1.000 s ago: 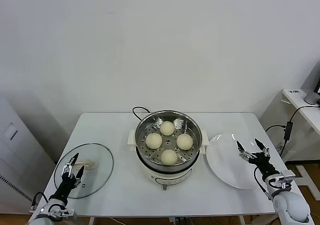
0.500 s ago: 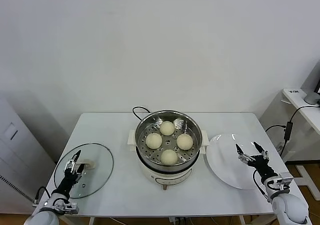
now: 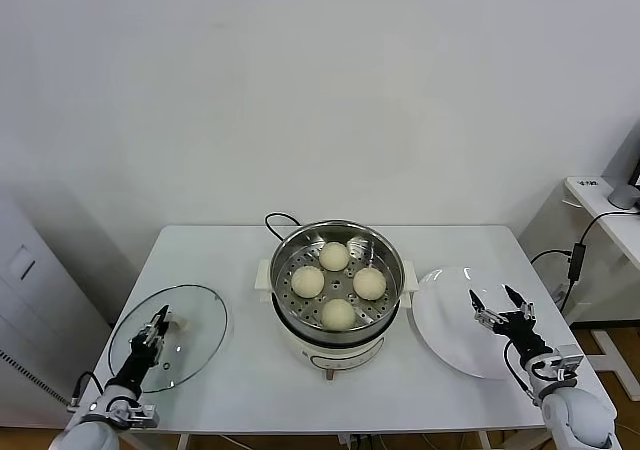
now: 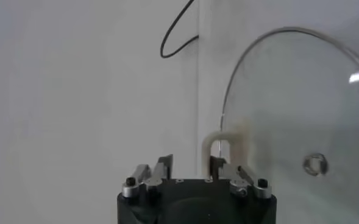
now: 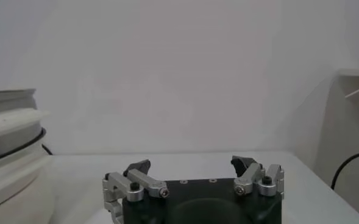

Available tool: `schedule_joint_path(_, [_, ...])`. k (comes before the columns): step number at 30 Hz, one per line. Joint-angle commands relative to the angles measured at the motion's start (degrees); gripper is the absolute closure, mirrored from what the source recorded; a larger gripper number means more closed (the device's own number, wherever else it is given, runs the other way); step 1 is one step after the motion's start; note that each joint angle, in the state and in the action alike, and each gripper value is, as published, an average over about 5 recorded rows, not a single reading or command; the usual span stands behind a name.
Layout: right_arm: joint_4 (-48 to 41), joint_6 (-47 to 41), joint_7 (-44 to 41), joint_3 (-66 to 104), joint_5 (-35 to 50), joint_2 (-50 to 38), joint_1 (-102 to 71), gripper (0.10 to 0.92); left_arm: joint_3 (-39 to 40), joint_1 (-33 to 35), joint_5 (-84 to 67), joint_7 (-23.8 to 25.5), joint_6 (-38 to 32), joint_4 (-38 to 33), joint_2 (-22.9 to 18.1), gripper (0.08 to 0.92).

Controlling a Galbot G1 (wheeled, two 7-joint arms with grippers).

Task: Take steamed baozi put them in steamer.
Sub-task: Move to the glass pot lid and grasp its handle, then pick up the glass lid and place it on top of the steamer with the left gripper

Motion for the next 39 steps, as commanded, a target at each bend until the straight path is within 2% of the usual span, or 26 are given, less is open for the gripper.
schedule_joint_path(1, [0.03, 0.02, 0.00, 0.04, 0.01, 0.01, -0.05, 0.203, -0.60, 0.25, 0.25, -2.04, 0.59, -3.55, 0.29, 0.752])
schedule_joint_path(5, [0.23, 0.02, 0.00, 0.10, 0.04, -0.08, -0.06, 0.203, -1.27, 0.56, -0.31, -1.09, 2.31, -6.87, 1.11, 0.859])
schedule_joint_path(8, [0.32, 0.03, 0.00, 0.10, 0.02, -0.08, -0.07, 0.203, -1.50, 0.74, -2.35, 0.81, 4.00, -9.95, 1.97, 0.889])
schedule_joint_path(18, [1.12, -0.13, 0.05, 0.33, 0.11, -0.64, -0.17, 0.203, -0.38, -0.94, -9.47, 11.84, 13.38, -22.30, 6.18, 0.890])
schedule_joint_path(27, [0.56, -0.14, -0.05, 0.41, 0.05, -0.74, 0.39, 0.203, 4.43, -2.30, -10.73, 20.57, 23.61, -31.77, 8.99, 0.890])
schedule_joint_path(35, [0.13, -0.26, 0.15, 0.25, -0.20, -0.77, 1.11, 0.203, 11.50, -4.30, -8.31, 25.33, 33.61, -37.44, 11.63, 0.890])
schedule_joint_path(39, [0.24, -0.32, 0.18, 0.09, -0.26, -0.89, 1.20, 0.203, 16.58, -5.65, -5.28, 26.89, 37.45, -38.65, 11.61, 0.890])
